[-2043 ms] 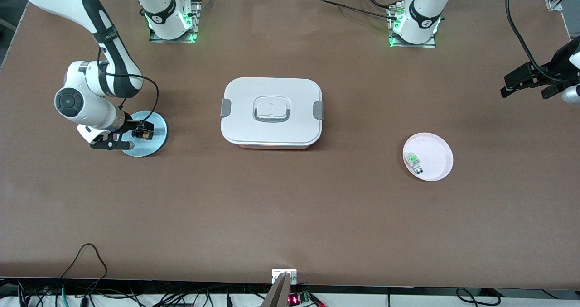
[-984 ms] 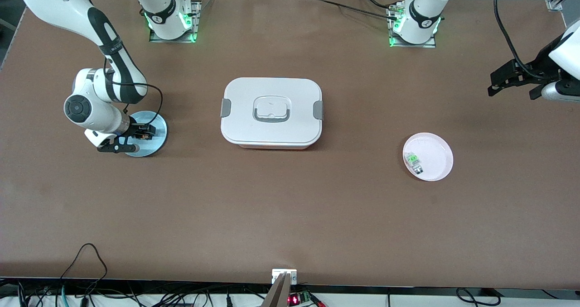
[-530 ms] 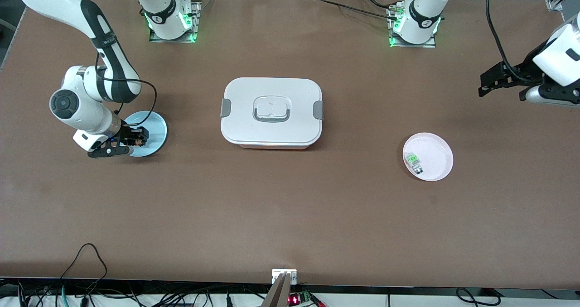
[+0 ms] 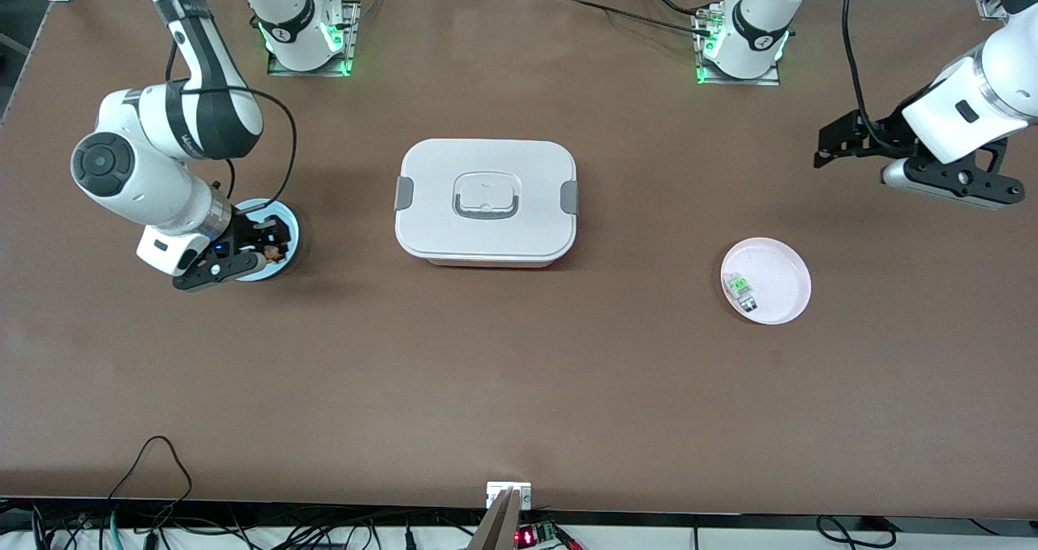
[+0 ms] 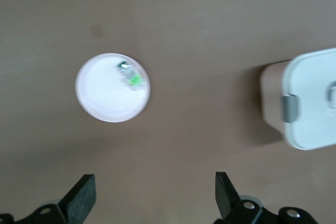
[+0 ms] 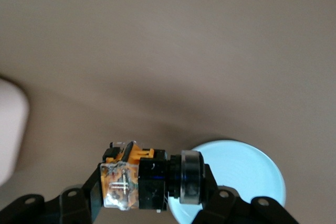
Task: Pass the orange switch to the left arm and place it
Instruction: 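Lift the orange switch with the right gripper while the left gripper approaches, then raise the orange switch above the box while the left gripper reaches it, then close the left gripper on the orange switch and open the right gripper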
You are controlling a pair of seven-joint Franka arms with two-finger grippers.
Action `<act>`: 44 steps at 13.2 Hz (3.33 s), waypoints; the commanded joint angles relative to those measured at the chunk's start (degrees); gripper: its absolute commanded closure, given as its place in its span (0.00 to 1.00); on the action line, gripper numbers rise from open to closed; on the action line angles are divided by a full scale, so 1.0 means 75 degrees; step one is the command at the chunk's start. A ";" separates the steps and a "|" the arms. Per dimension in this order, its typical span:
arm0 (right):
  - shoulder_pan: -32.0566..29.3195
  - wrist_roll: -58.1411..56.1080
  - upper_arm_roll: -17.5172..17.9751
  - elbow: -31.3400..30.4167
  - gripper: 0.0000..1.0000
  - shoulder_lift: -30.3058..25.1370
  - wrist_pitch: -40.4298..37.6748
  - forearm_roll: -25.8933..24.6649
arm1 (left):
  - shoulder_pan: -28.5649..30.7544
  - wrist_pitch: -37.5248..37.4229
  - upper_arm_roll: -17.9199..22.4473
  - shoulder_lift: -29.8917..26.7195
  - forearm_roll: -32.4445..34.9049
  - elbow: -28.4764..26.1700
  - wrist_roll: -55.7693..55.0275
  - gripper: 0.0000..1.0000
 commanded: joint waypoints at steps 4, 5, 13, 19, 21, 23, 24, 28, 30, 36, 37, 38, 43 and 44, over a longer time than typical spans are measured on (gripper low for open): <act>-0.0088 -0.2754 0.0833 0.0328 1.00 -0.0482 -0.0193 0.2462 | 0.0089 -0.0178 0.0049 0.0506 -0.3928 -0.0478 0.0070 0.00; -0.0088 -0.2827 0.1090 0.0515 1.00 -0.0540 -0.0193 0.2742 | 0.0089 -0.0132 0.0049 0.0530 -0.4666 -0.0736 -0.0151 0.00; -0.0088 -0.2851 0.2685 0.1547 1.00 -0.0623 0.0509 0.4360 | -0.0028 0.0933 -0.0335 0.0612 -0.8702 -0.2156 -0.2517 0.00; -0.0088 -0.2769 0.3880 0.1548 1.00 -0.0635 0.2323 0.5627 | -0.0051 0.3123 -0.1777 0.0647 -0.9653 -0.2297 -0.3305 0.00; -0.0077 -0.2722 0.4290 0.1525 1.00 -0.0600 0.3073 0.5768 | -0.0051 0.3768 -0.2199 0.0647 -0.9945 -0.2285 -0.3574 0.00; -0.0076 -0.2675 0.4526 0.1501 1.00 -0.0576 0.3521 0.5932 | -0.0051 0.3970 -0.2306 0.0635 -1.0157 -0.2274 -0.3890 0.00; -0.0065 -0.2663 0.4561 0.1489 1.00 -0.0576 0.3569 0.5933 | -0.0051 0.3959 -0.2318 0.0612 -1.0204 -0.2262 -0.4159 0.00; -0.0053 -0.2663 0.4609 0.1489 1.00 -0.0611 0.3628 0.5944 | -0.0040 0.3971 -0.2318 0.0518 -1.0216 -0.2168 -0.4724 0.00; -0.0041 -0.2663 0.4644 0.1466 1.00 -0.0611 0.3768 0.5944 | -0.0051 0.3971 -0.2318 0.0460 -1.0205 -0.2133 -0.4596 0.00; -0.0041 -0.2663 0.4667 0.1466 1.00 -0.0599 0.3792 0.5944 | -0.0051 0.4369 -0.2681 0.0471 -1.0310 -0.2063 -0.3365 0.00; -0.0041 -0.2663 0.4667 0.1466 1.00 -0.0599 0.3792 0.5944 | -0.0051 0.4369 -0.2704 0.0471 -1.0322 -0.2063 -0.3365 0.00; -0.0041 -0.2663 0.4667 0.1466 1.00 -0.0599 0.3792 0.5944 | -0.0051 0.4369 -0.2705 0.0471 -1.0333 -0.2063 -0.3434 0.00; -0.0041 -0.2663 0.4667 0.1466 1.00 -0.0599 0.3792 0.5944 | -0.0051 0.4685 -0.2986 0.0471 -1.0603 -0.2074 -0.3470 0.00; -0.0041 -0.2663 0.4667 0.1466 1.00 -0.0599 0.3792 0.5944 | -0.0051 0.4685 -0.2986 0.0471 -1.0603 -0.2086 -0.3458 0.02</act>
